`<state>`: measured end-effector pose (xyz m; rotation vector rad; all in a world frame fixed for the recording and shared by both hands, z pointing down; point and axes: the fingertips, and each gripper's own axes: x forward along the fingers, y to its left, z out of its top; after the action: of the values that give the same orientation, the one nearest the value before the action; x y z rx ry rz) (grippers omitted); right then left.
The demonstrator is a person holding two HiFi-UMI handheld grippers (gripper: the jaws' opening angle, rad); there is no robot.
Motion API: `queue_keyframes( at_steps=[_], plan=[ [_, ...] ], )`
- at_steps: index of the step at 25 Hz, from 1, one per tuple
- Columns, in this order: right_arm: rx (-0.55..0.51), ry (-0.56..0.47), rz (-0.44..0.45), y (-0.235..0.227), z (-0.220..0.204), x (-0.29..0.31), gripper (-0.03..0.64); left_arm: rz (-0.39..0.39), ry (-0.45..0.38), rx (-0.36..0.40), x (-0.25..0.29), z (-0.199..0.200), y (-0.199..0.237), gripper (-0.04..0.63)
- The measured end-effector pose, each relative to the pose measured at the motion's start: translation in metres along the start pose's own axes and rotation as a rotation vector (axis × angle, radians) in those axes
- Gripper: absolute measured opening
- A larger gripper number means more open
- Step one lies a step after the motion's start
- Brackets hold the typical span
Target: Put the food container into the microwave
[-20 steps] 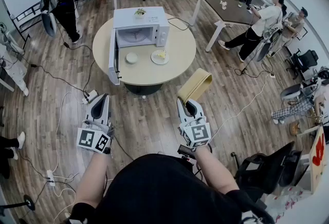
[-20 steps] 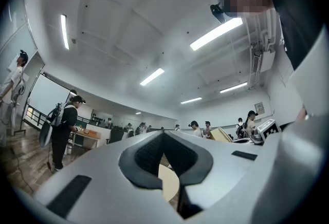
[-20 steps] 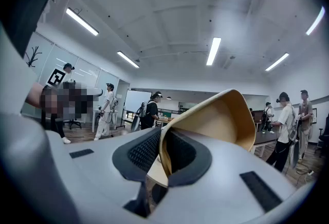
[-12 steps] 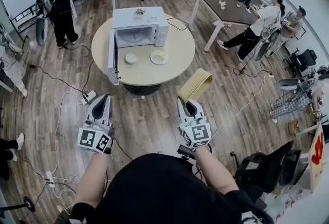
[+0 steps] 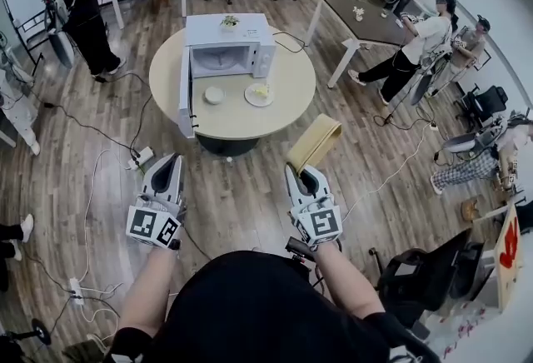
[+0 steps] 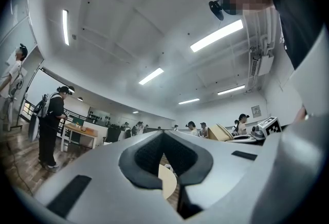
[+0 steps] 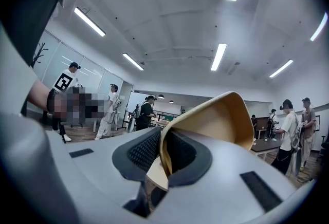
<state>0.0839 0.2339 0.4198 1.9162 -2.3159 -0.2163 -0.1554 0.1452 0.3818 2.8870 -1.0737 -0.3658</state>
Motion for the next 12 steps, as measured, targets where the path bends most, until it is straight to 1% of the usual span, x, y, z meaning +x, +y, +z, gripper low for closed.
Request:
queue_keyframes(
  at_steps=[12],
  plan=[
    [-0.002,0.004,-0.078,0.043,0.010,-0.028,0.052,-0.047,-0.004,-0.034,-0.033,0.001,0.016,0.018]
  ],
)
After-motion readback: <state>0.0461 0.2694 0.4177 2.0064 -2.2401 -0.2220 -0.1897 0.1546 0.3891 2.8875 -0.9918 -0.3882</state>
